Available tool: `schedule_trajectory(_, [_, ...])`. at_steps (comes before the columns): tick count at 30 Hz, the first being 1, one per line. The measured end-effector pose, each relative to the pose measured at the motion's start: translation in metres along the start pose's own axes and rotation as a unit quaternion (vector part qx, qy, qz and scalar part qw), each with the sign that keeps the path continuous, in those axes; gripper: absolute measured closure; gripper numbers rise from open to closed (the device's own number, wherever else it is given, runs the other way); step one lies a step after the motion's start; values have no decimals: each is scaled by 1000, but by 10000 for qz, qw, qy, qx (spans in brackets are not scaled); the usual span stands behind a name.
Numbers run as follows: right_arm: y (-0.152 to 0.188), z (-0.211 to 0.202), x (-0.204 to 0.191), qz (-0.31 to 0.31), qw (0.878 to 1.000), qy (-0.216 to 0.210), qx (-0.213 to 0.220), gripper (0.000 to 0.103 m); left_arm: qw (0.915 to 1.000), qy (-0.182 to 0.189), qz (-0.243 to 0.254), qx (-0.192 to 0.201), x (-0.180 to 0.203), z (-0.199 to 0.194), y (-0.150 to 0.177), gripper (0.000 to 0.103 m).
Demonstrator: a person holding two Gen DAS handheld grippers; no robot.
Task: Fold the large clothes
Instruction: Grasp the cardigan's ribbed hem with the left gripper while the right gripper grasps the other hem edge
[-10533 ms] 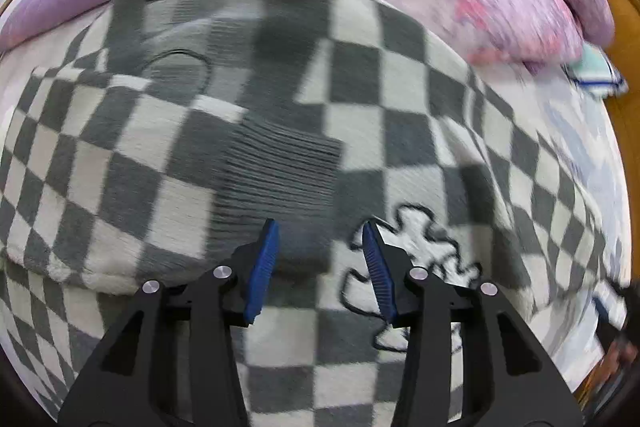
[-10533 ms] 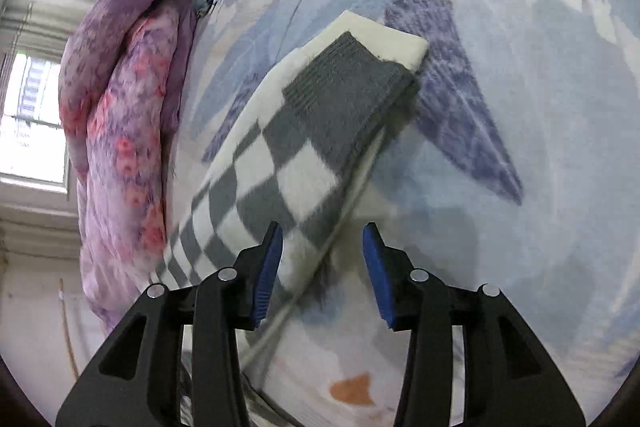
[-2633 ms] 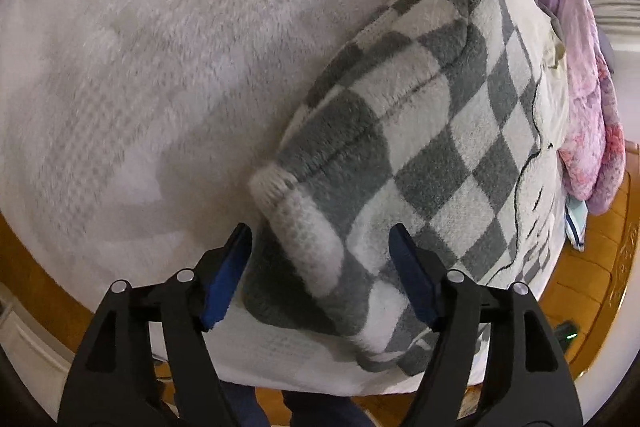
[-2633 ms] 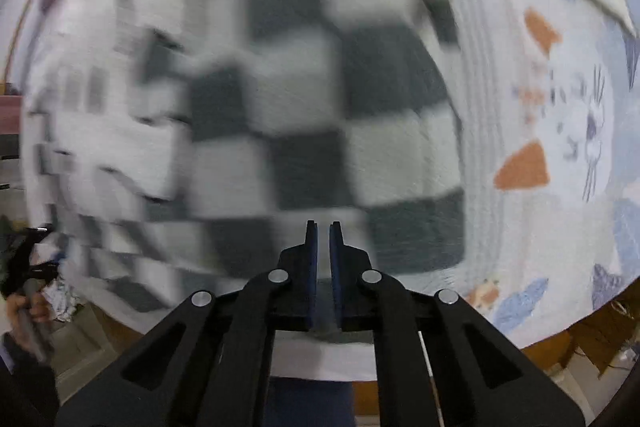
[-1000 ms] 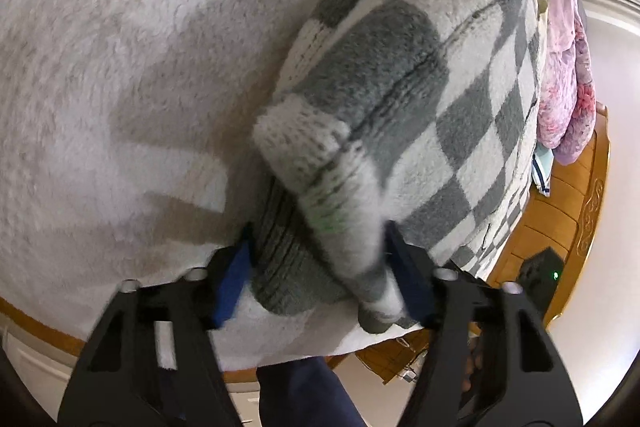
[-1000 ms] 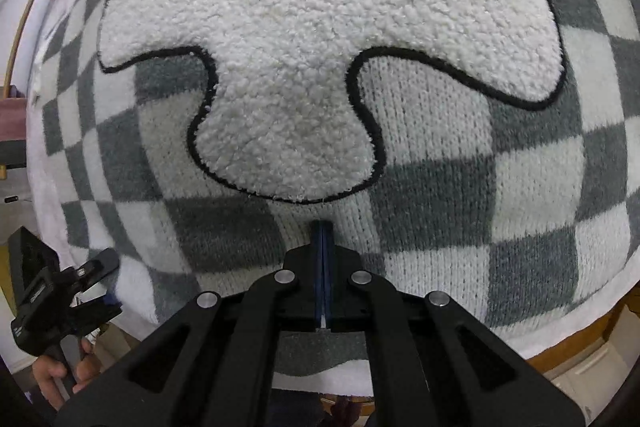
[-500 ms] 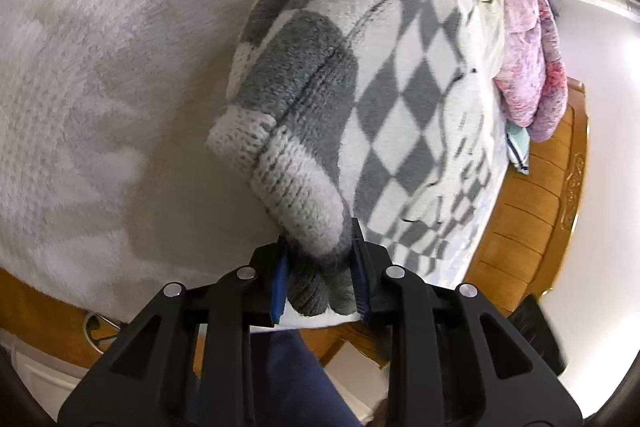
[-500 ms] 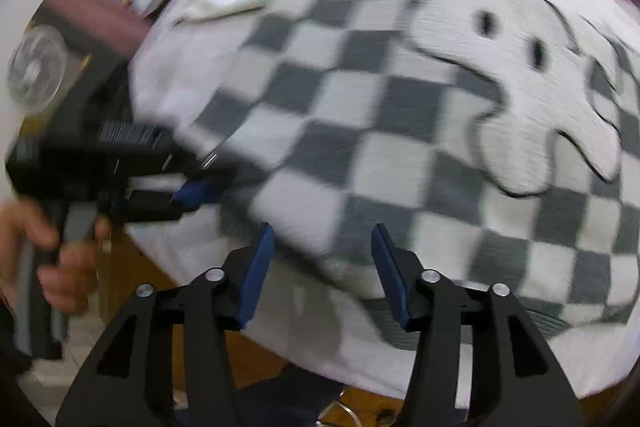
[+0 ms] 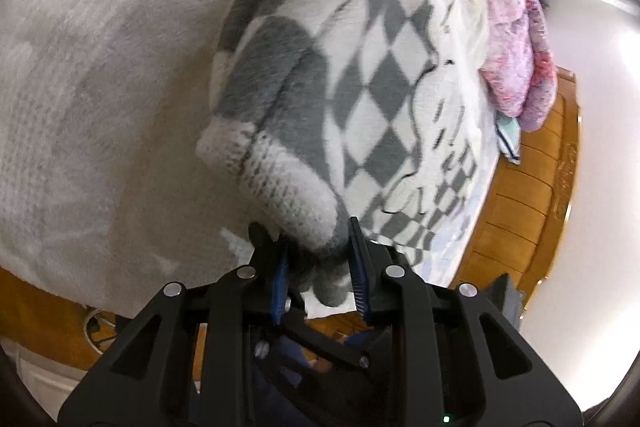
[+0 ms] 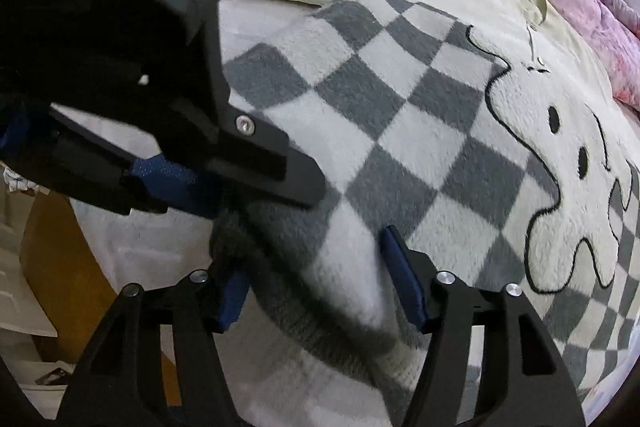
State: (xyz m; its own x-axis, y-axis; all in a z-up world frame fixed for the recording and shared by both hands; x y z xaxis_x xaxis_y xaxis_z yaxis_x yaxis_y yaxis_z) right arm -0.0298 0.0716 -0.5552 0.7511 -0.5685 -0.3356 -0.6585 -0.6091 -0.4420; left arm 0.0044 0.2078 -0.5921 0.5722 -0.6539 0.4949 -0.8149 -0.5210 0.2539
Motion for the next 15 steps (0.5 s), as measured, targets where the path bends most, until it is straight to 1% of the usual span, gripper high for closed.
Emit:
schedule_trajectory(1, [0,-2,3,73,10000,-7,-2,70,10000,40,21,23,2,-2,0,78])
schedule_trajectory(2, [-2,-5,10,209,9998,-32,14,75,9999,111,68,48,7,-6,-1,78])
schedule_trajectory(3, [-2,-8,15,319,9994,-94,29,82,9998,148,102,54,12,-7,-1,77])
schedule_trajectory(4, [-3,-14,23,560,9981,-254,71,85,9995,225,183,78,18,-12,0,77])
schedule_trajectory(5, [-4,-17,30,796,9959,-416,120,86,9991,332,245,121,23,-17,1,77])
schedule_trajectory(6, [-5,-23,42,1206,9903,-658,183,86,9982,480,289,205,28,-24,1,76])
schedule_trajectory(7, [-4,-31,54,1680,9809,-931,321,87,9969,644,308,335,32,-33,1,68])
schedule_trajectory(8, [-4,-37,60,1896,9751,-1078,408,87,9947,820,285,543,35,-46,-1,60])
schedule_trajectory(9, [-4,-46,71,2185,9659,-1269,566,87,9938,679,206,860,32,-59,-5,60])
schedule_trajectory(10, [-4,-55,79,2405,9577,-1415,701,87,9917,362,84,1231,26,-72,-10,60])
schedule_trajectory(11, [-3,-62,83,2572,9506,-1546,797,87,9877,-23,-77,1561,18,-84,-17,60])
schedule_trajectory(12, [-3,-69,93,2817,9398,-1701,925,87,9845,-397,-186,1698,11,-88,-22,60])
schedule_trajectory(13, [1,-75,97,2971,9324,-1804,992,87,9806,-800,-141,1786,8,-89,-26,60])
schedule_trajectory(14, [1,-79,106,3156,9225,-1955,1057,87,9769,-1136,10,1811,11,-83,-28,60])
schedule_trajectory(15, [6,-85,107,3274,9156,-2057,1098,87,9764,-1219,76,1780,18,-75,-29,60])
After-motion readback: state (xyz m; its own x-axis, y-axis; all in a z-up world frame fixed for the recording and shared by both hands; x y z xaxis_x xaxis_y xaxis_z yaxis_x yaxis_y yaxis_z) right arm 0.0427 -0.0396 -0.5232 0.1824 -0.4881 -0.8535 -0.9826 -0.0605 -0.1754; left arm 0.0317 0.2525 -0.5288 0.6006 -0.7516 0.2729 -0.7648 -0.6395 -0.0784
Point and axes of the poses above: each gripper's, at about its wrist camera, not at the fingertips, and z roughly the way its jaws point, x to its right, y to its underside, the point moved 7 cm from there along z, roughly the way its jaws point, and after that the axes turned 13 degrees about -y, right-handed, at the moved point
